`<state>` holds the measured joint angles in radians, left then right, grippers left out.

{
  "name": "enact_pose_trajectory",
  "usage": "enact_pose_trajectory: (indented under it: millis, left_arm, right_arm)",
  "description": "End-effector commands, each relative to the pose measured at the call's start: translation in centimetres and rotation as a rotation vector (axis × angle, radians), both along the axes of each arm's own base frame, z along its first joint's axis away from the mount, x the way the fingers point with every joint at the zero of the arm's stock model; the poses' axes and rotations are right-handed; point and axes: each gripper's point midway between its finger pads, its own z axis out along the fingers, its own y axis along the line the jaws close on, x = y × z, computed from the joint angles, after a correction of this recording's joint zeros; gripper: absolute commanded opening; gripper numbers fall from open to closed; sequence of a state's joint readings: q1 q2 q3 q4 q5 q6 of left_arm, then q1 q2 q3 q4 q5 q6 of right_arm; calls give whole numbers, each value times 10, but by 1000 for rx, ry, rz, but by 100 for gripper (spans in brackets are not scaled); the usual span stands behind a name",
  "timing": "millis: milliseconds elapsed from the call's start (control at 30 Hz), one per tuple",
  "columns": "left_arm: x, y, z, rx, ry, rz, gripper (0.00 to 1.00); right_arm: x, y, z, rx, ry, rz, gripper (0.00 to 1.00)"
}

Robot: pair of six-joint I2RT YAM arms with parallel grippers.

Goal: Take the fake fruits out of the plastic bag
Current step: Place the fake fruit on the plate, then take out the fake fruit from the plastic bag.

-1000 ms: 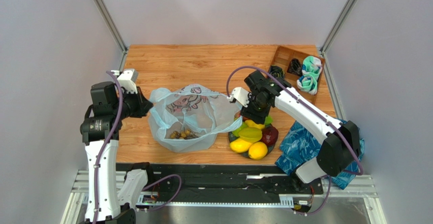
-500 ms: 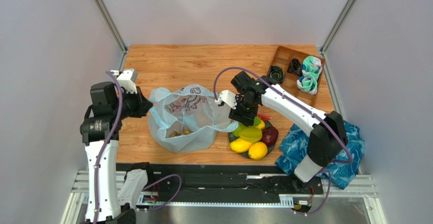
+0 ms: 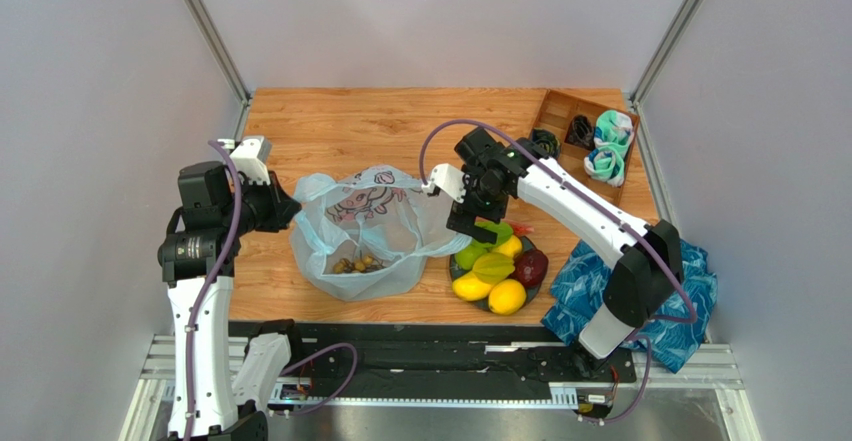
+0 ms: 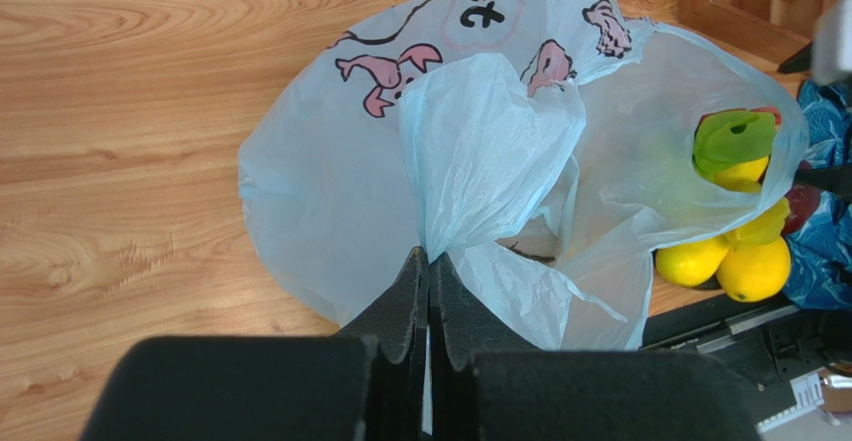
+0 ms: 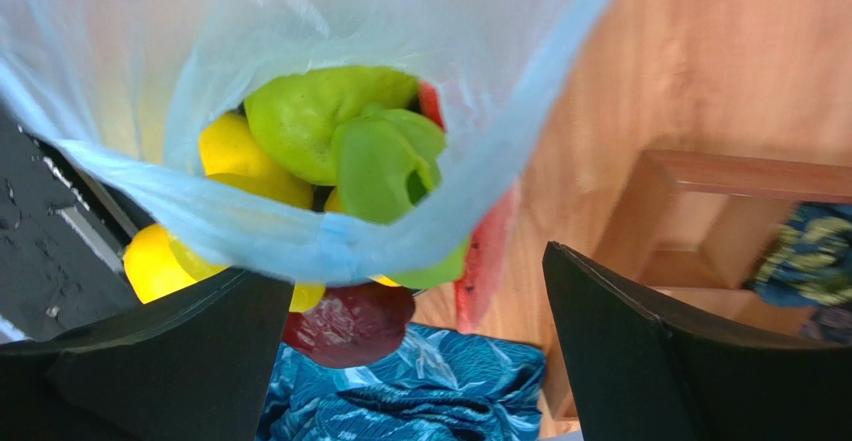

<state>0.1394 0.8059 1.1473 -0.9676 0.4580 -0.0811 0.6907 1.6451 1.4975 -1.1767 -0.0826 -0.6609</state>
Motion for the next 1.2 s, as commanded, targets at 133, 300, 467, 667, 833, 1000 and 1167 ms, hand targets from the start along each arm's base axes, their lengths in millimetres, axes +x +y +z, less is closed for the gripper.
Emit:
enact_pose_trajectory:
  millis: [133, 300, 467, 667, 833, 1000, 1167]
  left_arm:
    - [2, 2, -3, -4, -5, 15, 0]
    - [0, 3, -4, -5, 2, 21, 0]
    - [-6, 5, 7, 12, -12, 27, 0]
    - [-12, 9, 20, 46, -43, 42, 0]
    - [-14, 11, 21, 45, -58, 56, 0]
    - [-16, 11, 22, 39, -71, 61, 0]
    - [-17, 10, 21, 34, -72, 59, 0]
  right_arm:
    - [6, 38, 128, 373, -194, -39, 100]
    - [-44, 118, 159, 682, 20, 155, 98]
    - [-59, 184, 113, 618, 110, 217, 77]
    - [-20, 235, 47, 599, 206, -154, 54]
    - [-33, 271, 1, 503, 171, -107, 55]
    - [-42, 292, -18, 470, 143, -47, 56]
    - [-58, 312, -43, 435, 137, 53, 57]
